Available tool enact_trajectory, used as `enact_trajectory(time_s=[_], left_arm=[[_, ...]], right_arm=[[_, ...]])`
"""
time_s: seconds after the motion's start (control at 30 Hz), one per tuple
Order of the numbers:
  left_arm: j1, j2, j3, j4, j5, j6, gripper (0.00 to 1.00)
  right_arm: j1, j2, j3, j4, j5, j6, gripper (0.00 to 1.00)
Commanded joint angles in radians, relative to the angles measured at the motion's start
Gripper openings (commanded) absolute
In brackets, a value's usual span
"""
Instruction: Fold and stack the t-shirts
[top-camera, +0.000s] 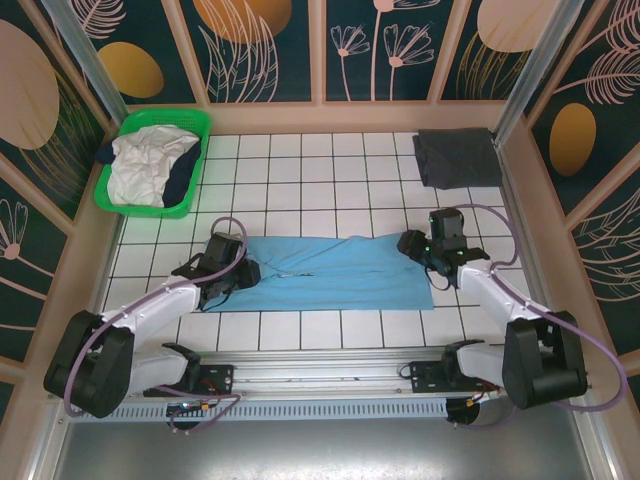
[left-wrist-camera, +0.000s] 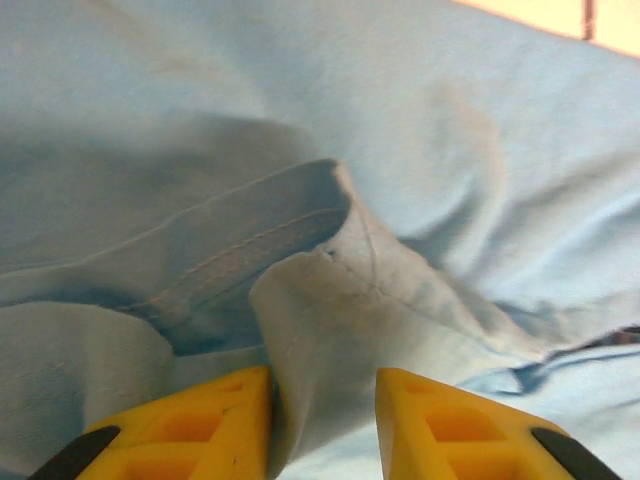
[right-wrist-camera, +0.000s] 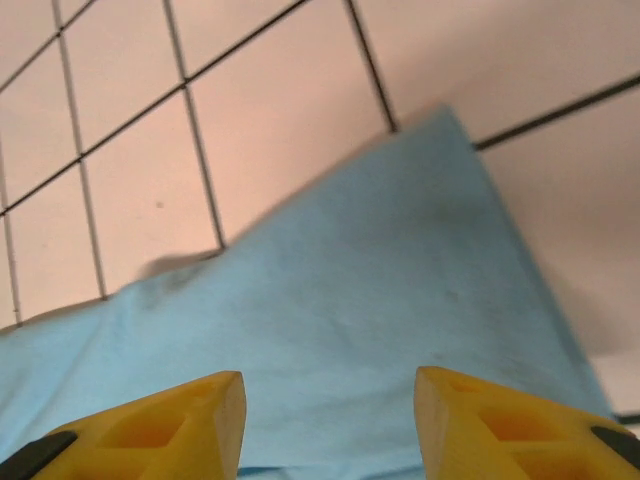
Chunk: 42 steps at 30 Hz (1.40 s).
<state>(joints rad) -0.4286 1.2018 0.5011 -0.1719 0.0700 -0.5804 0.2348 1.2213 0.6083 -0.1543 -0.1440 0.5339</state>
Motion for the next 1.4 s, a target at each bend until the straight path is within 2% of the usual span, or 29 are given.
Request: enact_trajectory(time_s=[0.0, 0.13, 0.23, 0.33, 0.4, 0.43, 0.53, 0.67, 0.73, 0.83, 0.9, 0.97, 1.1, 1.13, 1.23, 1.37], left_arm=[[-0.002, -0.075, 0.006, 0.014, 0.049, -0.013, 0.30], [-0.002, -0.165, -0.018, 0.007, 0.100, -0.025, 0.28], [-0.002, -0.218, -0.016, 0.010, 0.147, -0.025, 0.29], [-0.002, -0.255, 0.002, 0.004, 0.134, -0.024, 0.35], [-0.003, -0.256, 0.020, -0.015, 0.081, -0.016, 0.44], [-0.003, -0.248, 0.025, -0.023, 0.035, -0.023, 0.53], [-0.003, -0.171, 0.017, -0.009, -0.034, -0.026, 0.67], [-0.003, 0.032, 0.054, 0.040, -0.070, 0.002, 0.69], [-0.002, 0.094, 0.071, 0.093, -0.029, 0.014, 0.70], [-0.002, 0.105, 0.085, 0.107, 0.016, 0.023, 0.59], [-0.002, 0.063, 0.081, 0.063, 0.004, 0.027, 0.47], [-0.002, 0.005, 0.063, 0.036, -0.004, 0.024, 0.41], [-0.004, -0.082, 0.011, 0.037, 0.069, -0.008, 0.16], [-0.005, -0.096, 0.003, 0.028, 0.074, -0.015, 0.13], [-0.007, -0.150, -0.026, 0.007, 0.085, -0.019, 0.06], [-0.008, -0.197, -0.043, 0.033, 0.109, -0.004, 0.09]], right_arm=[[0.067, 0.114, 0.076, 0.110, -0.029, 0.026, 0.48], [0.112, 0.268, 0.131, 0.112, -0.029, 0.019, 0.48], [0.122, 0.319, 0.114, 0.137, -0.027, 0.026, 0.48], [0.121, 0.339, 0.090, 0.147, -0.018, 0.031, 0.47], [0.120, 0.342, 0.075, 0.152, -0.005, 0.031, 0.48], [0.118, 0.344, 0.070, 0.153, -0.002, 0.029, 0.47], [0.117, 0.349, 0.063, 0.154, -0.007, 0.025, 0.48], [0.116, 0.354, 0.050, 0.168, -0.012, 0.023, 0.48], [0.118, 0.362, 0.051, 0.170, -0.021, 0.027, 0.48], [0.126, 0.362, 0.045, 0.171, -0.037, 0.036, 0.48], [0.126, 0.357, 0.032, 0.173, -0.028, 0.038, 0.48], [0.124, 0.361, 0.034, 0.160, -0.016, 0.038, 0.48], [0.124, 0.371, 0.056, 0.133, -0.016, 0.030, 0.48], [0.125, 0.369, 0.060, 0.127, -0.010, 0.026, 0.48], [0.119, 0.359, 0.068, 0.100, 0.019, 0.017, 0.48], [0.115, 0.347, 0.073, 0.084, 0.029, 0.009, 0.48]])
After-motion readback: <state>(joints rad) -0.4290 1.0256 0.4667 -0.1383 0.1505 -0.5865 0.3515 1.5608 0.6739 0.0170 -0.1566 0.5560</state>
